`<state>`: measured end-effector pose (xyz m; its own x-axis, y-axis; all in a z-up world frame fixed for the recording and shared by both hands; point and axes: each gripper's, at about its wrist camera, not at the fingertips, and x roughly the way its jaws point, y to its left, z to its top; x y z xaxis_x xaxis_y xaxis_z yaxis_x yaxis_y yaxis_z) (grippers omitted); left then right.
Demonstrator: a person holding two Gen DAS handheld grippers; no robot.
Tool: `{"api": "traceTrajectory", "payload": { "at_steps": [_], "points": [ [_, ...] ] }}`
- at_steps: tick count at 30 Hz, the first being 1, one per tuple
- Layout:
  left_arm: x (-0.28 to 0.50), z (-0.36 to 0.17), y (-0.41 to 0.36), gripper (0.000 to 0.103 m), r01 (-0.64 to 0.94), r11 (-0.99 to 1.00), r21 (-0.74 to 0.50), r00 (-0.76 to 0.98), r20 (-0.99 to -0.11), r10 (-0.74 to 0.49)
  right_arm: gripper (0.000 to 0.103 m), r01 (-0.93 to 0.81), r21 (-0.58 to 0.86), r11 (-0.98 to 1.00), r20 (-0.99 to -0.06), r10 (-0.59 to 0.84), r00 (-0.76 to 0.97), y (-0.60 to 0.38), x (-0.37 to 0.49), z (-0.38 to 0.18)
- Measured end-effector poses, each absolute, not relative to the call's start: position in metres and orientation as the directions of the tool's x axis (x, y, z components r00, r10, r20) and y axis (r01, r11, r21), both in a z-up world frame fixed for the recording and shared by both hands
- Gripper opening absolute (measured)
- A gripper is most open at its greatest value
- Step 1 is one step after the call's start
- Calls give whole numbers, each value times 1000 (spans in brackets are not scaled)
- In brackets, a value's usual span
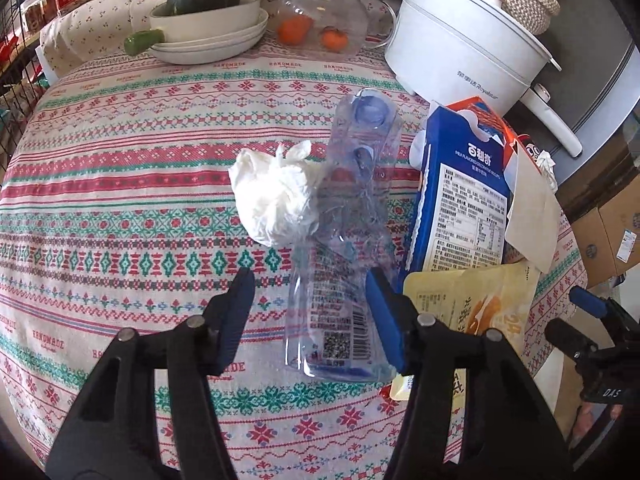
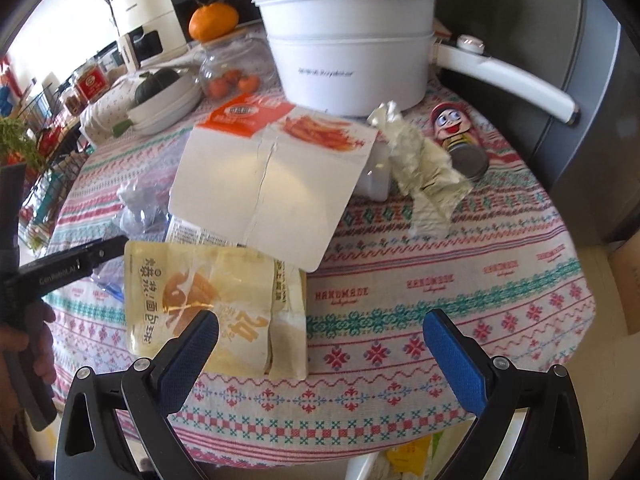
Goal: Collect trash
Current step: 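Grasp the clear plastic bottle with the left gripper while the right gripper grasps the beige bread bag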
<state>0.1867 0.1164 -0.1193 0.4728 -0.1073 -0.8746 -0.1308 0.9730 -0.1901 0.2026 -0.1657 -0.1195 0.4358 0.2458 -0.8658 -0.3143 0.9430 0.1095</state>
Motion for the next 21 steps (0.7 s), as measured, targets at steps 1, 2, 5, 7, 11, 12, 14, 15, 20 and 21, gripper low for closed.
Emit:
{"api": "traceTrajectory", "payload": {
  "at_steps": [1,2,5,7,11,12,14,15,20,21],
  "points": [
    [188,-120,115,59,-126,973,-194,469,-876,-114,103,-318,115,941,-870,250,425,-164,203,-122],
    [189,-120,113,59,-120,974,-194,467,-877,-118,103,-317,125,940,-876,255,410,-163,205,-127],
    [193,-120,109,59,-107,975,-197,462,-878,-127,103,-293,171,941,-889,275,365,-162,214,-141],
    [196,-123,108,60,-102,970,-222,451,-879,-154,103,-256,205,945,-901,284,327,-164,220,-151],
    [200,-130,104,61,-103,952,-287,425,-879,-219,100,-177,272,946,-907,314,280,-165,231,-168],
    [201,-130,103,59,-103,950,-294,423,-877,-225,99,-179,260,949,-906,304,294,-162,231,-167],
    [203,-132,98,48,-88,940,-331,413,-871,-268,99,-196,224,955,-915,275,296,-154,230,-168],
    [202,-132,96,45,-88,937,-339,411,-869,-276,98,-217,204,955,-918,263,297,-148,228,-168],
    [201,-128,87,43,-94,956,-279,406,-887,-219,37,-277,329,903,-889,395,231,-135,221,-162],
    [198,-126,88,43,-102,958,-269,409,-889,-206,33,-271,353,895,-888,412,204,-135,220,-164]
  ]
}}
